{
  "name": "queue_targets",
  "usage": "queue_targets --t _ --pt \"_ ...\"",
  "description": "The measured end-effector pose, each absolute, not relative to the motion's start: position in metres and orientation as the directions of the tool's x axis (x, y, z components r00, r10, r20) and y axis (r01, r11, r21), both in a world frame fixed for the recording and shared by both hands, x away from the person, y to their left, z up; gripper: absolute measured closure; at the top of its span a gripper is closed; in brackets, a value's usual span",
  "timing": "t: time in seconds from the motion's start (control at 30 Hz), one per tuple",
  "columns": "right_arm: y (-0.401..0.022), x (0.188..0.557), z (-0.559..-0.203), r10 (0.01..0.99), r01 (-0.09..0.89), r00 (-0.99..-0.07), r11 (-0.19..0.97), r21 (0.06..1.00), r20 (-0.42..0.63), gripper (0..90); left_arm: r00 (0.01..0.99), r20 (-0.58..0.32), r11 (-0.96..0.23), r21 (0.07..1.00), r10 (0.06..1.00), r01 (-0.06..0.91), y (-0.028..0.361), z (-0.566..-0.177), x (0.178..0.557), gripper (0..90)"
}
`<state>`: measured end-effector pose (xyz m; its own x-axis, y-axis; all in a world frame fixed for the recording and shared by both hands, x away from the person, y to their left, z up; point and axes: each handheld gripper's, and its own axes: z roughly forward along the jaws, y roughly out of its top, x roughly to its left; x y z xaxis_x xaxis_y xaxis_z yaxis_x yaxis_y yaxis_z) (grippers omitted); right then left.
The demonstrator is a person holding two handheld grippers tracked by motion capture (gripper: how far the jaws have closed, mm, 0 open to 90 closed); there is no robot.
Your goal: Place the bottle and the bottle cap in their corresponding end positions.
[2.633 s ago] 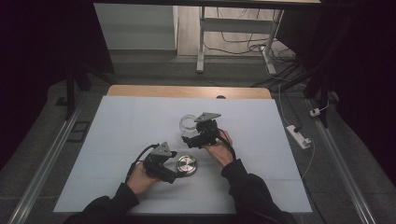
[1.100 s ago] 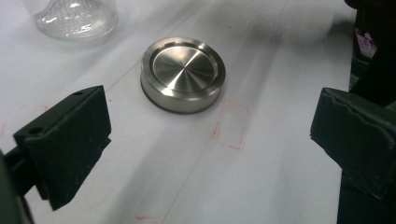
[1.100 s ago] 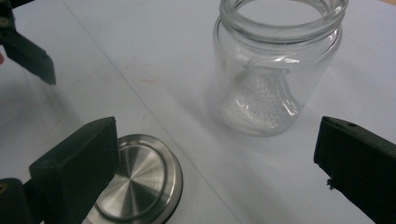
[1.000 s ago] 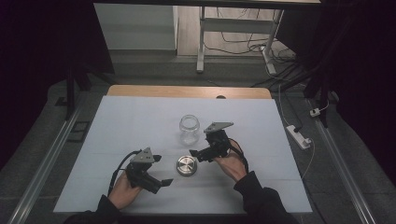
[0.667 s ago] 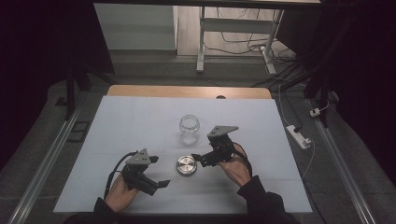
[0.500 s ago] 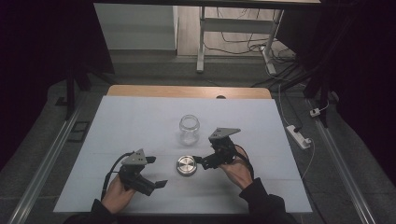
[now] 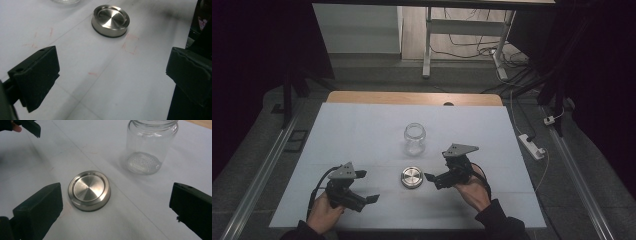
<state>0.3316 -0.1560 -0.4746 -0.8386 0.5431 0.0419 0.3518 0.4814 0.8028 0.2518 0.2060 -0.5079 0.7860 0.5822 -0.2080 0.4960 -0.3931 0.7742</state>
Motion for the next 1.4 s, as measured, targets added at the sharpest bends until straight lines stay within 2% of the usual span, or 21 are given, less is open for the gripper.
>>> queue_targets --t 0.4,1.4 --pt "-0.185 0.314 -0.475 0.584 0.372 -0.810 0.450 0.812 0.047 0.0 0.742 -0.199 -0.360 0.775 0.640 0.519 0.231 -0.509 0.233 0.0" --pt "-0.274 0.273 -0.487 0.755 0.478 -0.655 0.378 0.793 0.035 0.0 0.612 -0.245 -0.240 0.763 0.752 0.600 0.287 -0.519 0.193 0.0"
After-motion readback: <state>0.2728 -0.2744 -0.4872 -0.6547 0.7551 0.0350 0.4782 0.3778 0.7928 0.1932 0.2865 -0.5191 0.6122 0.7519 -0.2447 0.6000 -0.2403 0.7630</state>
